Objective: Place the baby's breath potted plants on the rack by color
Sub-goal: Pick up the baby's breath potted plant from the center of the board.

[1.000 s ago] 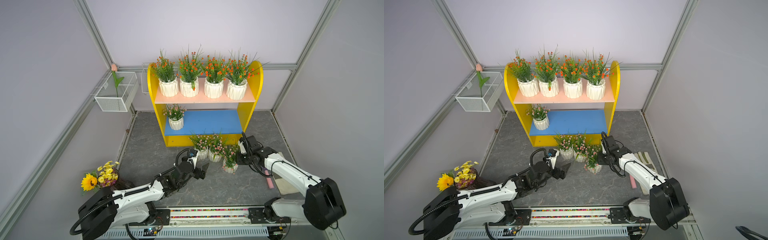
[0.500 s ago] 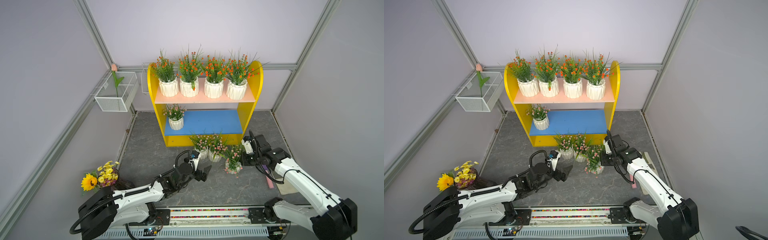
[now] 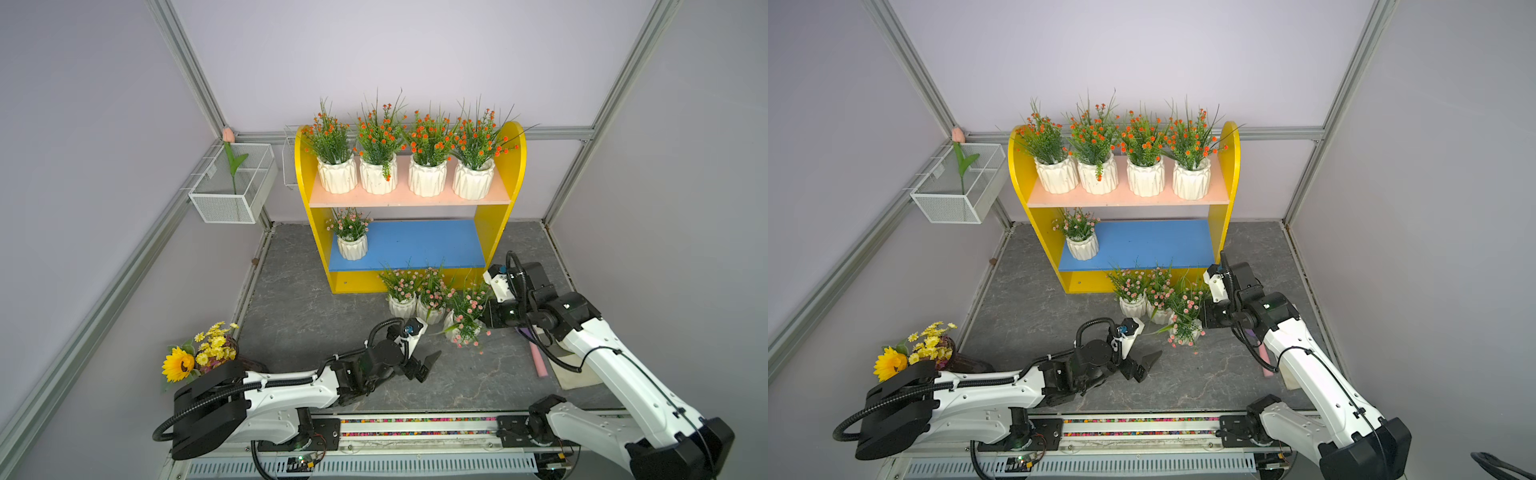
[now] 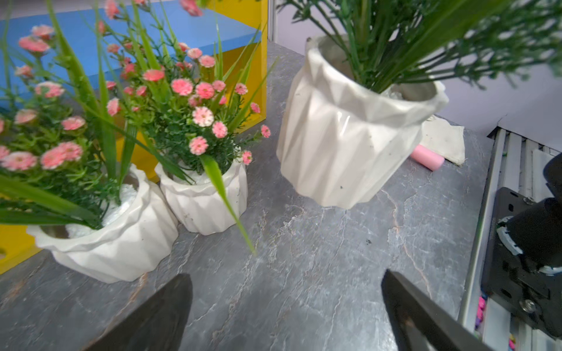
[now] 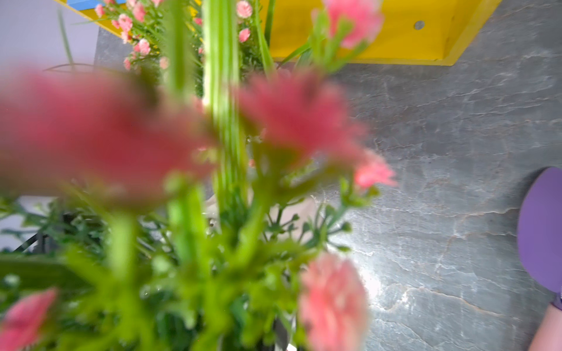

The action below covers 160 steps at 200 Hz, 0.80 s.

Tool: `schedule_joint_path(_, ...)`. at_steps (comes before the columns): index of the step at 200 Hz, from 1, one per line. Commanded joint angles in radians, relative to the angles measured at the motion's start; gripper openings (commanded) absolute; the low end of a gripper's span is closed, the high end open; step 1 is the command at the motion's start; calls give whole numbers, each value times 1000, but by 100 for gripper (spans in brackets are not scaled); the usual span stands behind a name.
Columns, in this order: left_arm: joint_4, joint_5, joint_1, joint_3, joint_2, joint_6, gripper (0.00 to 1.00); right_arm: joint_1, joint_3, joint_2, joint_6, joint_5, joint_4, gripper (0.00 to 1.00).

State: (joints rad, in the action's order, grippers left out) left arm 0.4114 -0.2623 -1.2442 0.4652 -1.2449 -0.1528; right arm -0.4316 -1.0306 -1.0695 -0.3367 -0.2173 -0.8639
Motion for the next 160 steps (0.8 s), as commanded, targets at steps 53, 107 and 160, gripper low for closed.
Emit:
schedule_joint_path(53, 125, -2, -58, 118, -115, 58, 100, -87, 4, 42, -59, -80, 73, 11)
schedule_joint_path(107, 158, 17, -70, 151, -163, 68, 100, -147, 37, 60, -112, -126, 124, 11)
schedule_joint_path(160, 182, -20, -83, 165, -200, 71, 100, -171, 61, 78, -152, -204, 175, 11)
